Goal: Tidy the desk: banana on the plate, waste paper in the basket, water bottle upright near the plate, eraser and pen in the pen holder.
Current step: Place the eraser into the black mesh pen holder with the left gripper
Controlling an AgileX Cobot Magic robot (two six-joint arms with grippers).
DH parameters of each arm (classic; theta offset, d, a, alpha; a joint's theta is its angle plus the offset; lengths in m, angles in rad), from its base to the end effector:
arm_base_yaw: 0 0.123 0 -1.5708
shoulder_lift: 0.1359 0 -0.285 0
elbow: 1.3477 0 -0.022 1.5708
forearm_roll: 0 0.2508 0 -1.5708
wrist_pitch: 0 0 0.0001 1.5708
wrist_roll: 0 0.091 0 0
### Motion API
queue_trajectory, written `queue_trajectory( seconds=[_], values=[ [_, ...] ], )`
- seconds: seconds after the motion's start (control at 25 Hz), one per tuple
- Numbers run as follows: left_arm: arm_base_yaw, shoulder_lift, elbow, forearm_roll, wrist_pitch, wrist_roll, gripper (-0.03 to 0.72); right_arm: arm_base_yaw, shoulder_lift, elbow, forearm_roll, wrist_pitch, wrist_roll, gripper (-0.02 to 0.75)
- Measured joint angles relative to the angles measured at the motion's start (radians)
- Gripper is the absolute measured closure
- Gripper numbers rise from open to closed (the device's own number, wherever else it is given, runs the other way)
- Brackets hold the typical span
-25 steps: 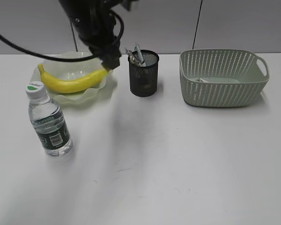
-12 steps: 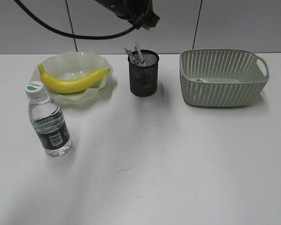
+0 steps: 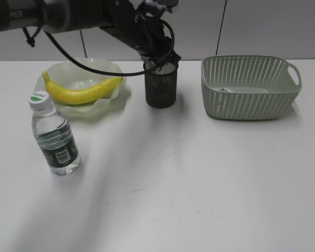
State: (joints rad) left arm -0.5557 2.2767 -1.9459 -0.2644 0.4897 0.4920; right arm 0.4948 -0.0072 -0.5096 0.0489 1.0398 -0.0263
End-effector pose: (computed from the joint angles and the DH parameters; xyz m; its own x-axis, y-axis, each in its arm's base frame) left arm 0.4436 -0.2887 0.2142 -0.3876 0.5382 -0.7484 0.7247 0.6796 0.1134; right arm -0.0074 0.0004 0.2817 -0.3703 -0.2015 -0.9068 -0.5086 0.8608 0.0164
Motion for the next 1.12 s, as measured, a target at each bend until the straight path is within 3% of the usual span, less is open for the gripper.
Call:
queue_trajectory(
  seconds=[0.68,0.92,1.12],
  values=[
    [0.0,0.044,0.0,0.072,-0.056,0.0,0.496,0.0,0.0,0.0,-0.002,0.0,0.006,0.241],
    [0.0,0.043,0.0,0.071,-0.063,0.0,0.361,0.0,0.0,0.0,-0.002,0.0,0.006,0.241],
    [0.0,0.015,0.0,0.073,-0.075,0.0,0.343,0.0,0.0,0.0,-0.002,0.0,0.006,0.241]
  ],
)
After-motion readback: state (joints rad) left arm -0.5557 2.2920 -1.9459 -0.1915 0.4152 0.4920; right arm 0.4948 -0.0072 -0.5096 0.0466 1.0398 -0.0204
